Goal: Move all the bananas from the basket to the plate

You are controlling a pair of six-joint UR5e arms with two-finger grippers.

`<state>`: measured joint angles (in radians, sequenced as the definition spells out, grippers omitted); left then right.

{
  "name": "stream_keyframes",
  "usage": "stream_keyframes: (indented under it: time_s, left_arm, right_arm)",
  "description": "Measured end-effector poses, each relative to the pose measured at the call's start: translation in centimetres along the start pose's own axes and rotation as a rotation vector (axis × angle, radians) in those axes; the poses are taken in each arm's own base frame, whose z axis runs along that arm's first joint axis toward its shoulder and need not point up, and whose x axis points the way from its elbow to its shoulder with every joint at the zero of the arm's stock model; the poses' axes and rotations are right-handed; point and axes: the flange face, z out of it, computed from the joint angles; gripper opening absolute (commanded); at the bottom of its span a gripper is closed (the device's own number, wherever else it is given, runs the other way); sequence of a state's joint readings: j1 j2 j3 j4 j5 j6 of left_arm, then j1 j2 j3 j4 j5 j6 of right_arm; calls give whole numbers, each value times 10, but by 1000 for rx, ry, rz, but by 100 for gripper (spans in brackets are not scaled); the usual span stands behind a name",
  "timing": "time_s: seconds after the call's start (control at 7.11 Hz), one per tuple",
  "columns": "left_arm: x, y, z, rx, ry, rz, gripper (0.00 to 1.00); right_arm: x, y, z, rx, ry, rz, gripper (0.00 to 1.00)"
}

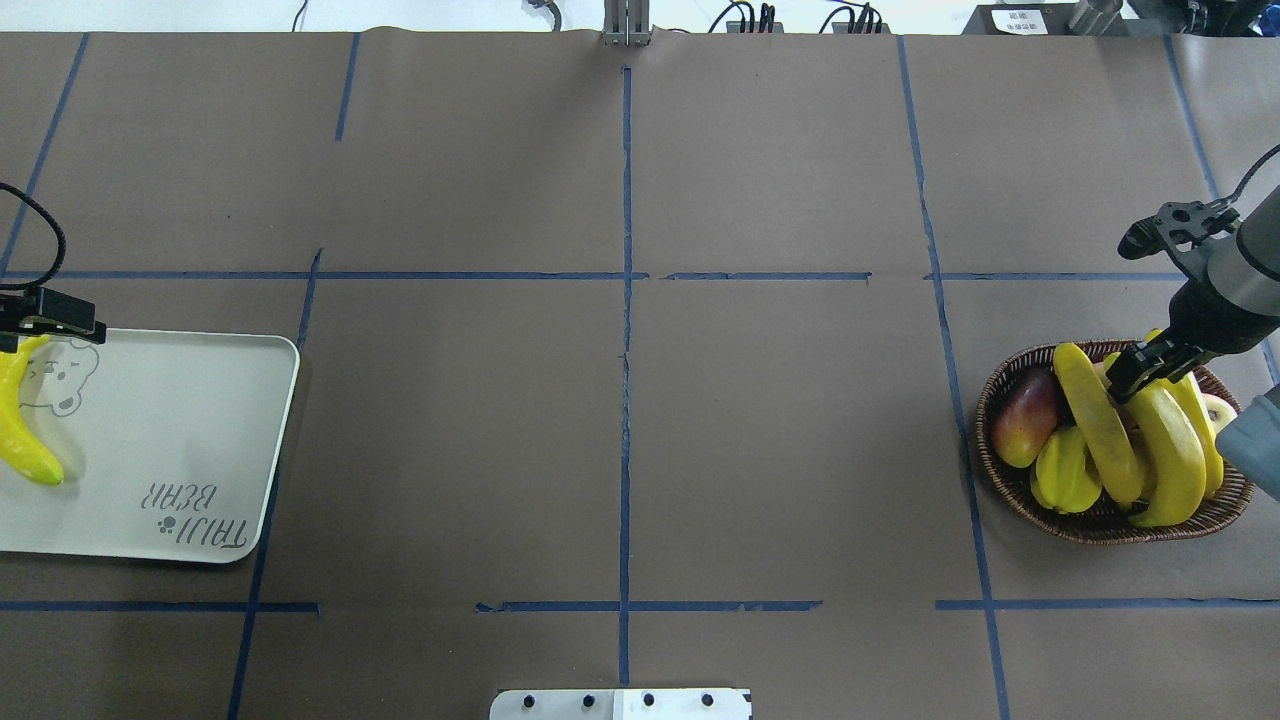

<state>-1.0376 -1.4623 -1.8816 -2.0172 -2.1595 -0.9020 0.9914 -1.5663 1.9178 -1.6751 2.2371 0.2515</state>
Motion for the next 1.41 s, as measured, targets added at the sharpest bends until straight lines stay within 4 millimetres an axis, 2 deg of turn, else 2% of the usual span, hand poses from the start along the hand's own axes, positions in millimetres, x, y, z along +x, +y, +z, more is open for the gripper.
stream_keyframes:
  time_s: [0.14,0.28,0.42,0.56,0.84,0.99,1.27,1.41]
  left_arm:
    - [0,0,0,1,0,0,100]
    - [1,0,-1,1,1,0,100]
    - [1,0,-1,2,2,1,100]
    - [2,0,-2,3,4,2,100]
    - [3,0,-3,4,5,2,100]
    - [3,0,-3,4,5,2,100]
    - [5,-1,-3,5,7,0,100]
    - [7,-2,-3,6,8,0,100]
  right_arm:
    - [0,0,3,-5,1,0,67]
    - [1,0,8,-15,3,-2,62]
    - [2,0,11,-22,5,-1,27]
    - [2,-1,13,-24,6,-2,1]
    - [-3,-3,8,-15,-1,-12,0]
    - [-8,-3,-1,0,-11,-20,0]
    - [-12,6,-33,21,-62,-4,0]
    - [-19,16,-55,15,-72,16,0]
